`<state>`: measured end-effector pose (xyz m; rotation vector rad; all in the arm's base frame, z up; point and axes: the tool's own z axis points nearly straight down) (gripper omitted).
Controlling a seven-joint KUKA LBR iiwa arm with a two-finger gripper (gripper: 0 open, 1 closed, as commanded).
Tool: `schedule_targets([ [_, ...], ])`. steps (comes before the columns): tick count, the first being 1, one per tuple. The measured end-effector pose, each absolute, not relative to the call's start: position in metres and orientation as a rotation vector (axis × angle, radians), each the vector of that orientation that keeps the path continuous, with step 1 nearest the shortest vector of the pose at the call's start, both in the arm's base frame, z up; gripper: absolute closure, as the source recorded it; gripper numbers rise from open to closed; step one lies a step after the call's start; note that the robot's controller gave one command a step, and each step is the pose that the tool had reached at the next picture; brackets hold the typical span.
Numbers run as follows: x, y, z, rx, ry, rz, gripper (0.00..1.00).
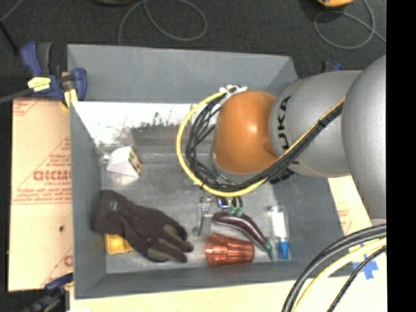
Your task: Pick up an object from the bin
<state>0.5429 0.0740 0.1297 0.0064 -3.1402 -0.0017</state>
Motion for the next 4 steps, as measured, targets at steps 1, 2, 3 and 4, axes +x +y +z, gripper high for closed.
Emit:
schedule_targets([
  [1, 0.558, 0.067, 0.172, 0.090, -3.136, 0.001, 0.00],
  [2, 0.573, 0.024, 0.175, 0.244, -3.144, -0.002, 0.00],
  [3, 0.551, -0.002, 0.173, 0.152, -3.132, 0.003, 0.00],
  [4, 0.537, -0.005, 0.169, 0.138, -3.147, -0.001, 0.00],
])
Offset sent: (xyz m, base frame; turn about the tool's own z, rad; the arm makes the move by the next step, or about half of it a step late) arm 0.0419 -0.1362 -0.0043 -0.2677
